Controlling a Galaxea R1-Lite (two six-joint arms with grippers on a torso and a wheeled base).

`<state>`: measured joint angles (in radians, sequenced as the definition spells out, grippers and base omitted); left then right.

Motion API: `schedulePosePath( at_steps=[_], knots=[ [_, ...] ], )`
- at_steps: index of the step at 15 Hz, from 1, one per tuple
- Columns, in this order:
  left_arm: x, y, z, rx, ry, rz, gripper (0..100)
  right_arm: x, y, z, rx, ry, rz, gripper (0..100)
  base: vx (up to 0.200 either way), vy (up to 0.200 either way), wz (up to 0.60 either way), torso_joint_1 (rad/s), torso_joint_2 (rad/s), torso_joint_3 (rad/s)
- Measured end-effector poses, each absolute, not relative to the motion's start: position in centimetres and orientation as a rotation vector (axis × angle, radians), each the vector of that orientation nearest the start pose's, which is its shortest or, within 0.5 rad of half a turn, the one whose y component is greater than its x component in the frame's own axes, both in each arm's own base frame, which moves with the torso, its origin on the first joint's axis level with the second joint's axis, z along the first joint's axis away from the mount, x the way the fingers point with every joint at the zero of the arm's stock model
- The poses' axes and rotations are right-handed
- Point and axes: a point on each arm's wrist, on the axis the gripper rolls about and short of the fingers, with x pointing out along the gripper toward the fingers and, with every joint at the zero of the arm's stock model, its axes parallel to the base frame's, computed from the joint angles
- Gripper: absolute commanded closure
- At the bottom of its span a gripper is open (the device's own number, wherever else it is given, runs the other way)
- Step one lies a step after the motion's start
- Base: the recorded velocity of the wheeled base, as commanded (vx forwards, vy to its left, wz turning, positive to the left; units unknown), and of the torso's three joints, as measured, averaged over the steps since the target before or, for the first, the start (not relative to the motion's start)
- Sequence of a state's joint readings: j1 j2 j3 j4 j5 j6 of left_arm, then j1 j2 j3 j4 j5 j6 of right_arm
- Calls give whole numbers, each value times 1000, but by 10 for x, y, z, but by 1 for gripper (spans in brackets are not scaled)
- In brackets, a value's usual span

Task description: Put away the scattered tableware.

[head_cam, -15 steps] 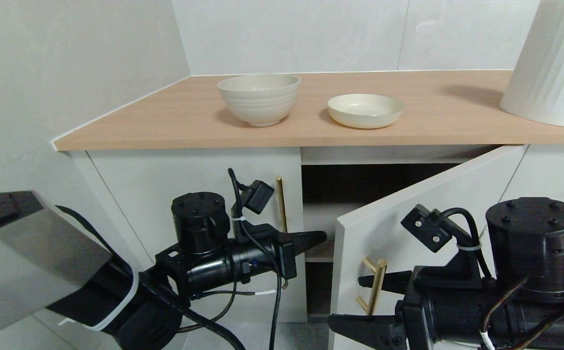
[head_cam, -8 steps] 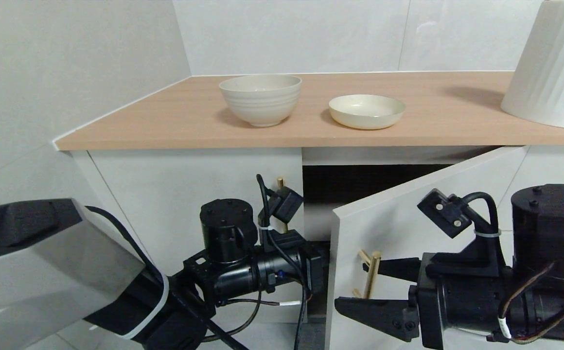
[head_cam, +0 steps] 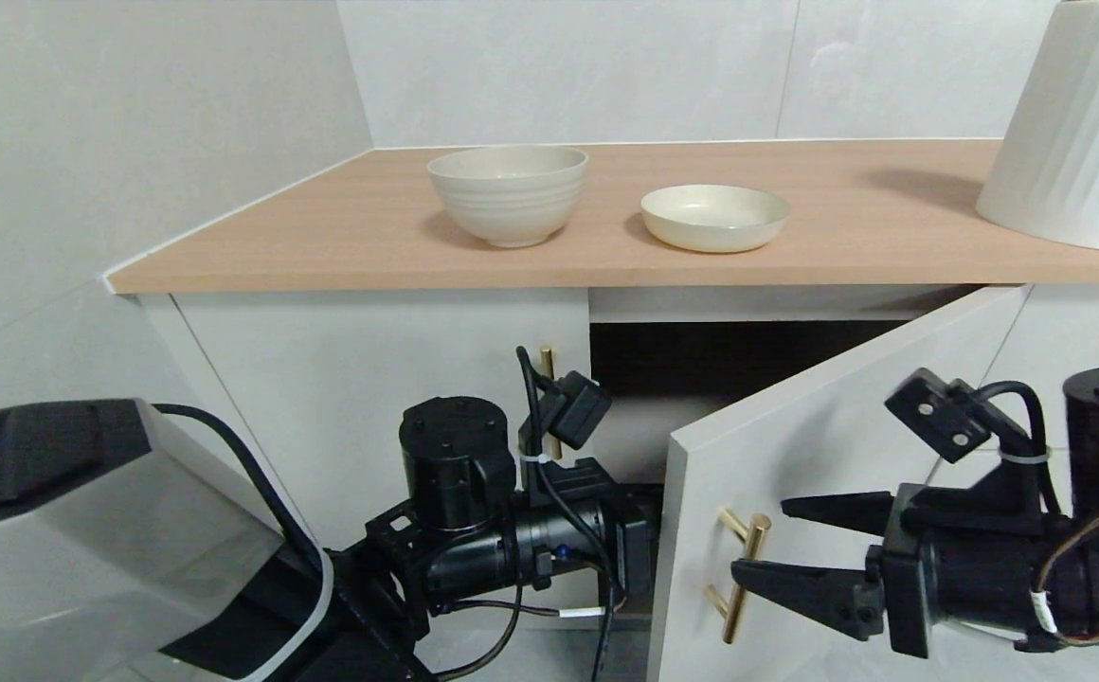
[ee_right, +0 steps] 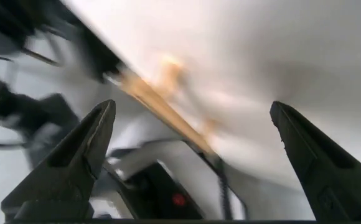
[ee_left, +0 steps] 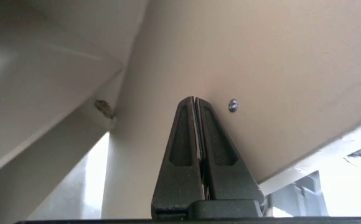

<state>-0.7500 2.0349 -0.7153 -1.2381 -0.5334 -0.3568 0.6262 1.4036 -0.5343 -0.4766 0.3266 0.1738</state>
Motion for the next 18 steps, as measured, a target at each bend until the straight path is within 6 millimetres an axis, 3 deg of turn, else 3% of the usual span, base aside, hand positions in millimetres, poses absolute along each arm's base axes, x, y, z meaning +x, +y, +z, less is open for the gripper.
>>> schedulePosePath(
  at_steps=[9, 13, 18],
  knots=[
    [251, -247, 96, -295, 437, -1218, 100, 100, 76, 186, 137, 502, 859, 0, 0, 0, 0, 0, 0, 0],
    [250, -247, 99, -296, 430, -1215, 100, 82, 64, 191, 143, 460, 866, 0, 0, 0, 0, 0, 0, 0],
    [250, -252, 103, -298, 414, -1226, 100, 72, 58, 199, 152, 401, 875, 0, -200, 0, 0, 6, 3, 1]
  ],
)
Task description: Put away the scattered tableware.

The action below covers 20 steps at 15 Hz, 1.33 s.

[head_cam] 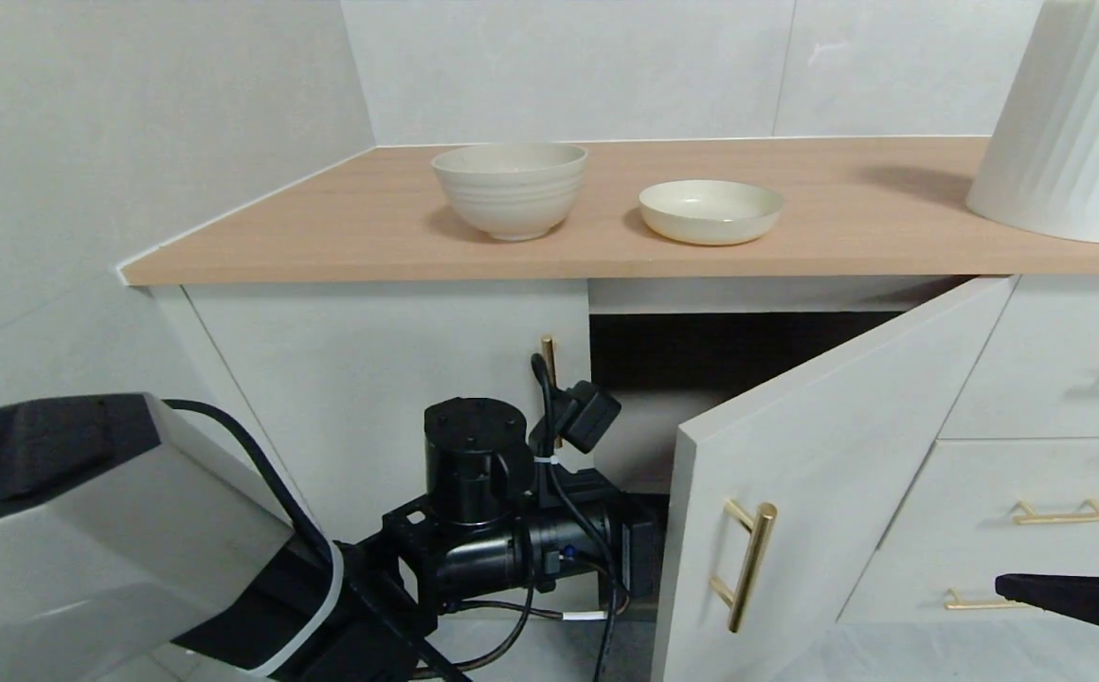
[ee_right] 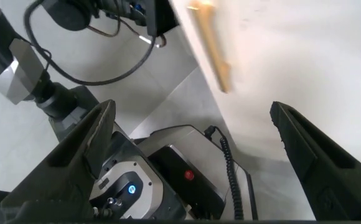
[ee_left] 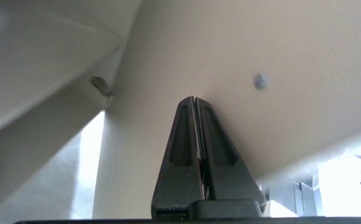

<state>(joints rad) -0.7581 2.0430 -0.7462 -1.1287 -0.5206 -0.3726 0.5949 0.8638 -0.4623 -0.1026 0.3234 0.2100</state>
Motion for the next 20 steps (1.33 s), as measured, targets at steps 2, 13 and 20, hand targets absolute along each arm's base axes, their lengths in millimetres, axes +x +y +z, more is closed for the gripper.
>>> schedulePosePath(
  at_steps=[2, 13, 20],
  knots=[
    [252, -257, 101, -297, 412, -1238, 100, 72, 57, 199, 152, 401, 876, 0, -100, 0, 0, -4, 1, 4],
    [275, -282, 102, -288, 447, -1164, 100, 68, 55, 201, 155, 378, 879, 0, 0, 0, 0, 0, 0, 0],
    [275, -299, 115, -285, 430, -1197, 100, 65, 53, 205, 157, 350, 878, 0, -86, 0, 0, 0, 2, -1]
  ],
)
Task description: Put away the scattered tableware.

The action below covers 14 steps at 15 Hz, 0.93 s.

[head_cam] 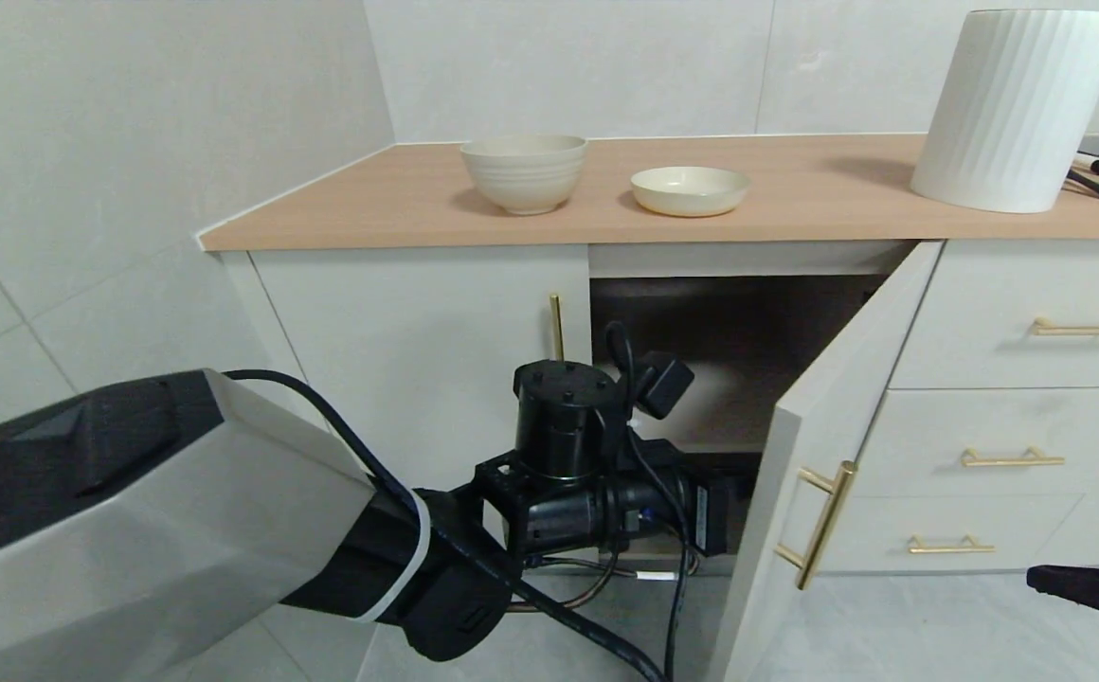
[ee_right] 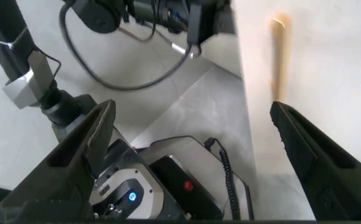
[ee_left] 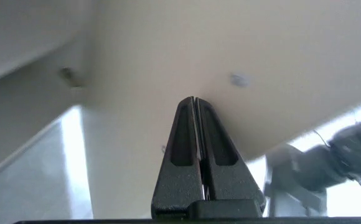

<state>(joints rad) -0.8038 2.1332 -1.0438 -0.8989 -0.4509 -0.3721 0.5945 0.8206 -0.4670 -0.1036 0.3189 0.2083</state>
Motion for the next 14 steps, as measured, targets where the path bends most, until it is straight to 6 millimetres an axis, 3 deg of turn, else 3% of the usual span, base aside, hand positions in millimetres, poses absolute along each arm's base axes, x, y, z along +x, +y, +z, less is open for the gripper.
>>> schedulePosePath(
  at_steps=[8, 12, 14],
  knots=[
    [273, -311, 113, -283, 428, -1181, 100, 60, 49, 221, 168, 266, 868, 0, 0, 0, 0, 0, 0, 0],
    [255, -336, 122, -297, 432, -1245, 100, 53, 43, 241, 184, 163, 842, 0, 0, 0, 0, 0, 0, 0],
    [230, -357, 126, -288, 432, -1323, 100, 48, 39, 253, 194, 106, 842, 0, 0, 0, 0, 0, 0, 0]
  ],
)
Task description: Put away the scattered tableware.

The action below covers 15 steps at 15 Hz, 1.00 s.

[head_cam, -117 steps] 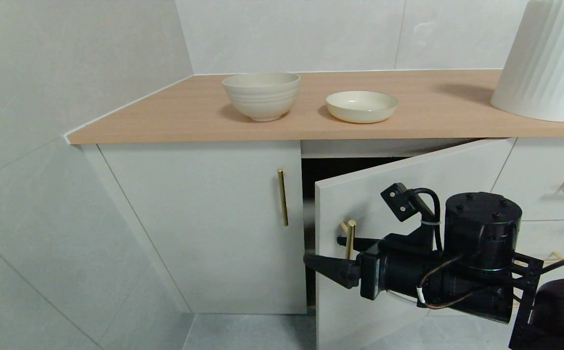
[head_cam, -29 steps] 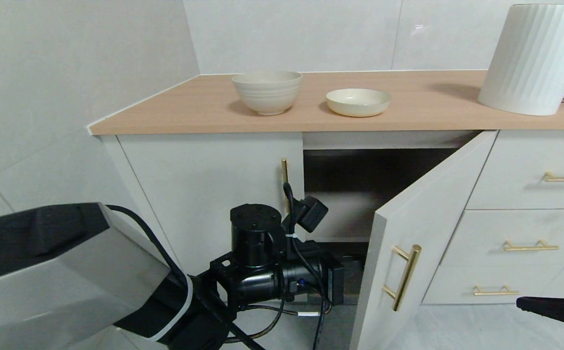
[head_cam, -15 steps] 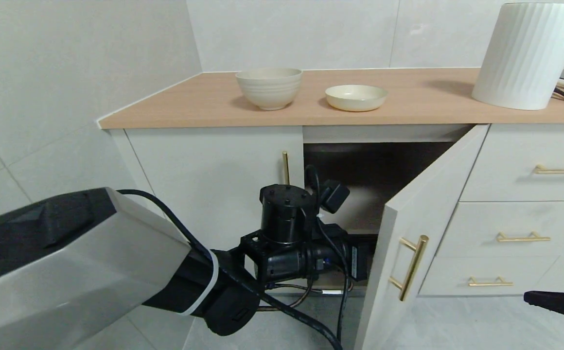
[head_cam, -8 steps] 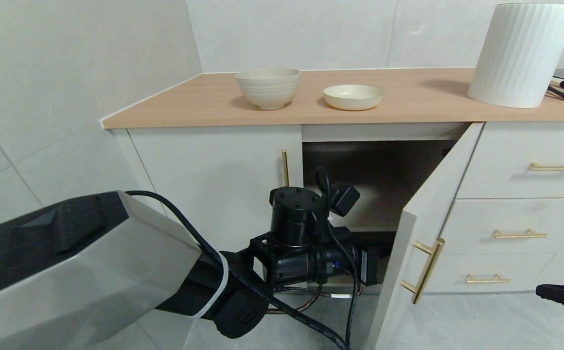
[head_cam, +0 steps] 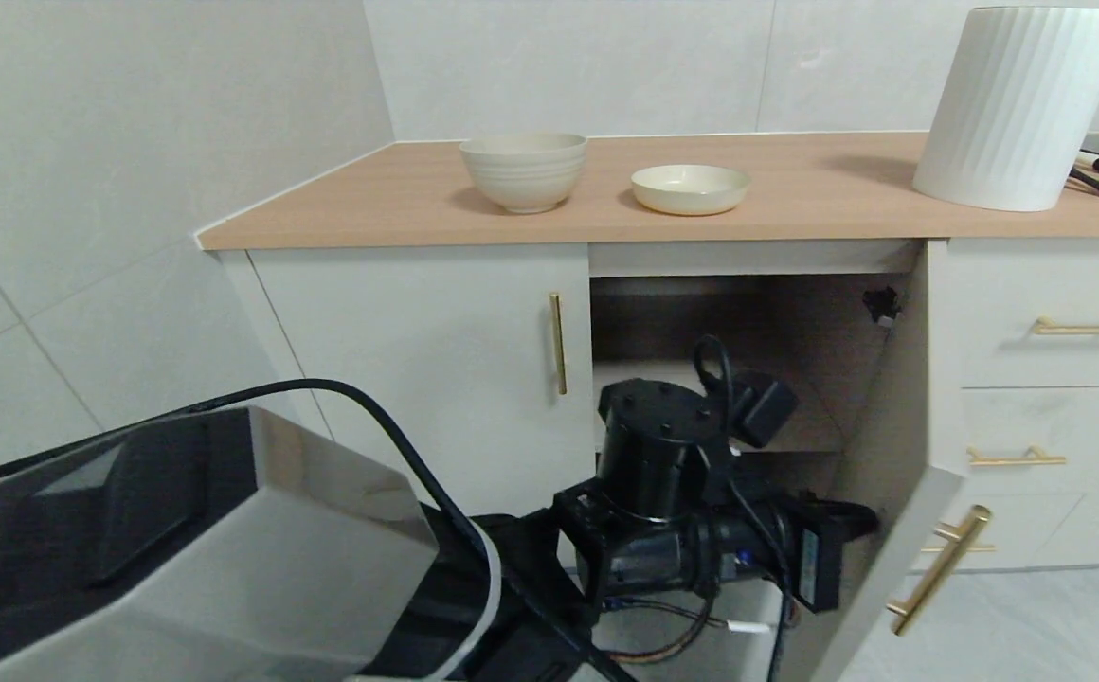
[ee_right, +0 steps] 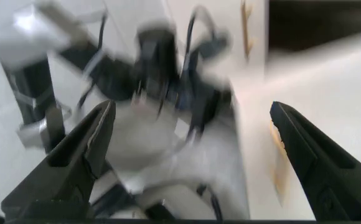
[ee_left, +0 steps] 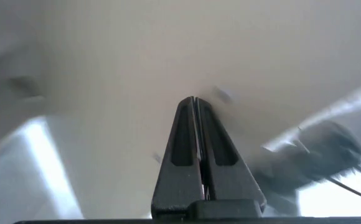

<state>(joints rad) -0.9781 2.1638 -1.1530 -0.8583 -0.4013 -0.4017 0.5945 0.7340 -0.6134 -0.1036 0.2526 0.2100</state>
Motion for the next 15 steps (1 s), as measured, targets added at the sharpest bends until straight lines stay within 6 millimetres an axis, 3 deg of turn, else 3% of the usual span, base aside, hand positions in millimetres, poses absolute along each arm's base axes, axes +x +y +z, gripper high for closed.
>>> schedulePosePath(
  at_steps=[2, 4, 6, 8, 11, 13, 15],
  knots=[
    [205, -373, 130, -278, 436, -1393, 100, 45, 37, 263, 202, 65, 828, 0, 0, 0, 0, 0, 0, 0],
    [194, -379, 134, -276, 435, -1422, 100, 45, 37, 265, 203, 58, 829, 0, 0, 0, 0, 0, 0, 0],
    [197, -376, 138, -281, 422, -1397, 100, 46, 38, 264, 202, 64, 827, 0, 0, 0, 0, 0, 0, 0],
    [218, -361, 140, -292, 403, -1304, 100, 50, 40, 262, 197, 90, 820, 0, 0, 0, 0, 0, 0, 0],
    [257, -315, 146, -313, 375, -1126, 100, 68, 49, 257, 183, 174, 782, 0, 0, 0, 0, 0, 0, 0],
    [268, -273, 160, -323, 370, -1030, 100, 86, 59, 258, 174, 225, 758, 0, 0, 0, 0, 0, 0, 0],
    [267, -222, 177, -329, 385, -919, 100, 107, 70, 265, 170, 247, 744, 0, 0, 0, 0, 0, 0, 0]
  ],
)
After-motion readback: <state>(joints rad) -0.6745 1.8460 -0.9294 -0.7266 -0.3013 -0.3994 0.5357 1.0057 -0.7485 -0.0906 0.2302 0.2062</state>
